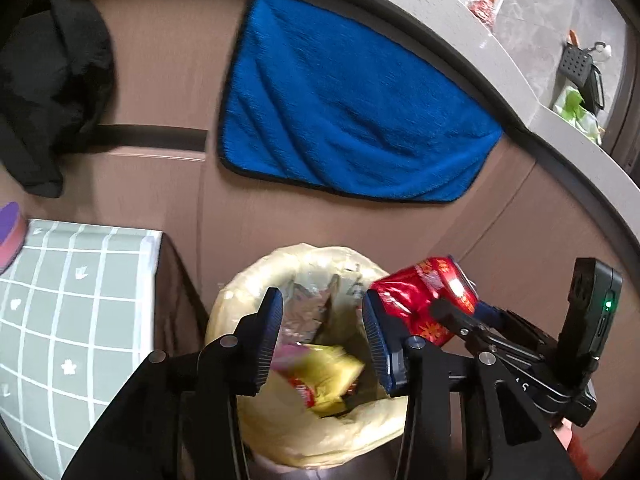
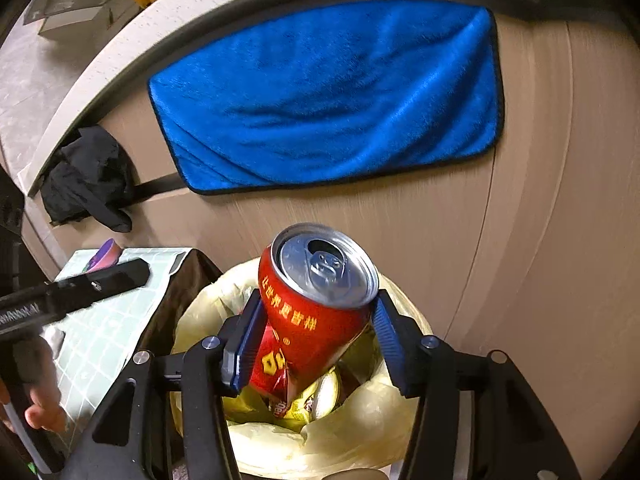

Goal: Collect trash
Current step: 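Open both grippers over the bin to drop the wrapper and can, then move the left tool to the white tissue and grasp it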

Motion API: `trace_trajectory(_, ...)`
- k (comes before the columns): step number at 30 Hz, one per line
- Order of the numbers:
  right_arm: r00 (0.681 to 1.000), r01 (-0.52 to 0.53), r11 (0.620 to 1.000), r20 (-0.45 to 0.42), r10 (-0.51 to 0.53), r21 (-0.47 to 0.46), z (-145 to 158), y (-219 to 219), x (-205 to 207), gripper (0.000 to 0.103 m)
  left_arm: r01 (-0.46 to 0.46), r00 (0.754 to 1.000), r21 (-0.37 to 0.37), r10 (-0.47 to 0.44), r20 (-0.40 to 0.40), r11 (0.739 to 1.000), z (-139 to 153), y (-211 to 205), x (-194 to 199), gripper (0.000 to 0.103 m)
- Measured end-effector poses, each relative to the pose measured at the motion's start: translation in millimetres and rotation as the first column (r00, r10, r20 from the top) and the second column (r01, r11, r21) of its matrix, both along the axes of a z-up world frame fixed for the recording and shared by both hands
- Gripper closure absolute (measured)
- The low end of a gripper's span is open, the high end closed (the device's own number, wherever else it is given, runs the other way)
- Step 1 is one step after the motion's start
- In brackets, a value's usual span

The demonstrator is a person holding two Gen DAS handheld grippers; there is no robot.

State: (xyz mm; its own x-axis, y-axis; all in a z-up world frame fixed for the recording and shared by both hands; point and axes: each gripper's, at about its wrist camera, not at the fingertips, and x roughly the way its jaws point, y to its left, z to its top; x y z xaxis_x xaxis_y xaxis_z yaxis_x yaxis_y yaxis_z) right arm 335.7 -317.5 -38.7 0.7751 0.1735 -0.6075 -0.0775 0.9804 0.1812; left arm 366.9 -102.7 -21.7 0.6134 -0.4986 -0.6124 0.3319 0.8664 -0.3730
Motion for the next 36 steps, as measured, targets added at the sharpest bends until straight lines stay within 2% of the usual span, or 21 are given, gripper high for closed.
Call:
trace_trajectory(5, 1.000, 0.012, 0.999, -0.016, -0.013, -0.033, -0.9, 4.4, -2.5, 0.052, -0.073, 0.997, 0.031, 0.072, 0.022, 0.997, 6.6, 29.4, -10.2, 0.060)
trace_trajectory(9, 0.997, 0.010, 0.999, -0.074, -0.013, -0.045, -6.9, 9.5, 3.6, 0.049, -0.117, 0.993, 0.040, 0.116, 0.012, 0.992, 5.2, 55.0, -18.1, 0.060)
trace_trajectory(12, 0.998, 0.015, 0.999, -0.062, -0.018, -0.043, -5.4, 14.4, 1.7, 0.046, -0.139, 0.990, 0.040, 0.140, -0.001, 0.989, 3.3, 73.9, -26.1, 0.060)
trace_trajectory(16, 0.997, -0.031, 0.999, -0.071, 0.029, -0.027, -0.2, 23.8, -1.8, 0.046, -0.168, 0.986, 0.045, 0.168, 0.009, 0.985, 4.2, 95.9, -38.2, 0.060)
trace_trajectory(21, 0.999, -0.053, 0.996, -0.019, 0.051, -0.073, 12.8, 43.4, -15.3, 0.048, -0.206, 0.978, 0.066, 0.204, 0.035, 0.976, 5.2, 122.9, -56.7, 0.060)
trace_trajectory(24, 0.998, -0.066, 0.996, 0.021, 0.067, -0.062, 23.1, 54.6, -23.8, 0.050, -0.249, 0.968, 0.096, 0.244, 0.062, 0.964, 5.5, 144.0, -69.7, 0.060)
trace_trajectory(27, 0.995, -0.086, 0.995, 0.043, 0.088, -0.055, 29.7, 66.5, -27.3, 0.051, -0.318, 0.947, 0.121, 0.308, 0.094, 0.940, 5.1, 172.0, -84.5, 0.060)
trace_trajectory(29, 0.992, -0.110, 0.993, 0.057, 0.113, -0.054, 34.0, 79.1, -29.4, 0.051, -0.380, 0.923, 0.135, 0.366, 0.120, 0.915, 3.9, 194.5, -94.9, 0.060)
trace_trajectory(32, 0.984, -0.161, 0.986, 0.069, 0.164, -0.048, 38.9, 100.7, -30.3, 0.051, -0.486, 0.872, 0.146, 0.466, 0.153, 0.862, -2.2, 231.2, -111.1, 0.060)
trace_trajectory(34, 0.977, -0.200, 0.979, 0.070, 0.203, -0.049, 41.7, 117.7, -29.5, 0.051, -0.541, 0.840, 0.140, 0.526, 0.131, 0.829, -10.7, 259.4, -121.3, 0.060)
trace_trajectory(36, 0.969, -0.235, 0.971, 0.068, 0.238, -0.049, 42.9, 132.7, -28.0, 0.051, -0.565, 0.825, 0.134, 0.559, 0.079, 0.814, -22.5, 281.2, -126.3, 0.060)
